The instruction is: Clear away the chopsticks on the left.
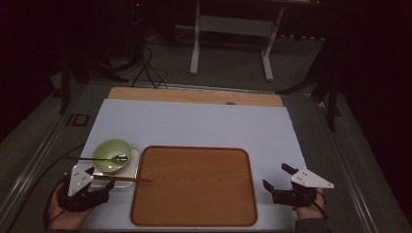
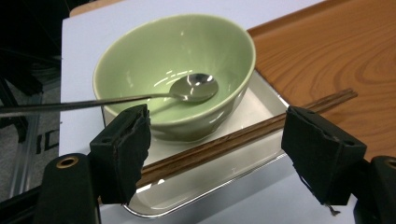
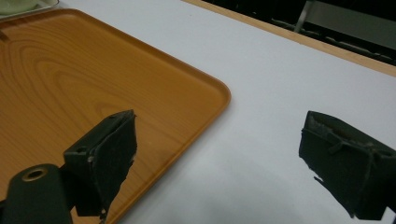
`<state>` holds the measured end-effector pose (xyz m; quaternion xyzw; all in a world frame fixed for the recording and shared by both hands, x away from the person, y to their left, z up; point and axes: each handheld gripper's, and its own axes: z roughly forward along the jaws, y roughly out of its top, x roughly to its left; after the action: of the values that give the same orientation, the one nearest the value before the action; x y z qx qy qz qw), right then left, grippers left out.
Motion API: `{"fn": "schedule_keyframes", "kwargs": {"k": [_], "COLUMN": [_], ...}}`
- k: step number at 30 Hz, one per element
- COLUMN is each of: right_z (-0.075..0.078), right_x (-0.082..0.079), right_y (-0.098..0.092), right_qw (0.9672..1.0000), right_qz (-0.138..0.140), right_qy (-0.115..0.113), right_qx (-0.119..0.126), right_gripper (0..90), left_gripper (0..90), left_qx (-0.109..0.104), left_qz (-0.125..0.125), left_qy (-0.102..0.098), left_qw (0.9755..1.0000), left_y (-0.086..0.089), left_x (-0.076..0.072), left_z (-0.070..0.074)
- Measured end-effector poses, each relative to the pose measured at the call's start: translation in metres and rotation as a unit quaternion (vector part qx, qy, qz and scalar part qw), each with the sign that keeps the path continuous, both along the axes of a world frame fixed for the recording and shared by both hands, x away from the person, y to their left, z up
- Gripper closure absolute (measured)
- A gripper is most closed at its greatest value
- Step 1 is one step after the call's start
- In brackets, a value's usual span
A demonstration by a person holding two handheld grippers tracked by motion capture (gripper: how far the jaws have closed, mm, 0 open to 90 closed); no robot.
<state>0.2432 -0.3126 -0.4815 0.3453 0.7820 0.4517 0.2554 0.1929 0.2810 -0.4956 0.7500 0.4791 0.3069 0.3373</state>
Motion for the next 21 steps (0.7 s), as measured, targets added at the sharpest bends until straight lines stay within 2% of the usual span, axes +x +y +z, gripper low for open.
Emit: {"fn": "schedule_keyframes", "kwargs": {"k": [5, 7, 17, 21], "right_z": [0.001, 0.000, 0.001, 0.001], "right_x": [0.000, 0.000, 0.000, 0.000], "right_y": [-0.001, -0.001, -0.002, -0.002], "right_qw": [1.0000, 1.0000, 1.0000, 1.0000], "right_qz": [-0.002, -0.004, -0.005, -0.007], "right_qy": [-0.002, -0.002, -0.003, -0.003], "right_qx": [0.003, 0.002, 0.002, 0.001], "right_gripper": [10.7, 10.7, 10.7, 10.7], "left_gripper": [24.3, 24.3, 25.4, 25.8], "left_qx": [0.009, 0.017, 0.011, 0.012], "left_qz": [-0.009, -0.014, -0.009, -0.012], "left_qy": [0.007, 0.016, 0.039, 0.059], "left_qw": [0.9999, 0.9996, 0.9991, 0.9981], "left_y": [0.000, -0.001, 0.010, 0.013], "left_x": [0.002, 0.004, 0.011, 0.015], "left_z": [-0.002, -0.005, -0.012, -0.018]}}
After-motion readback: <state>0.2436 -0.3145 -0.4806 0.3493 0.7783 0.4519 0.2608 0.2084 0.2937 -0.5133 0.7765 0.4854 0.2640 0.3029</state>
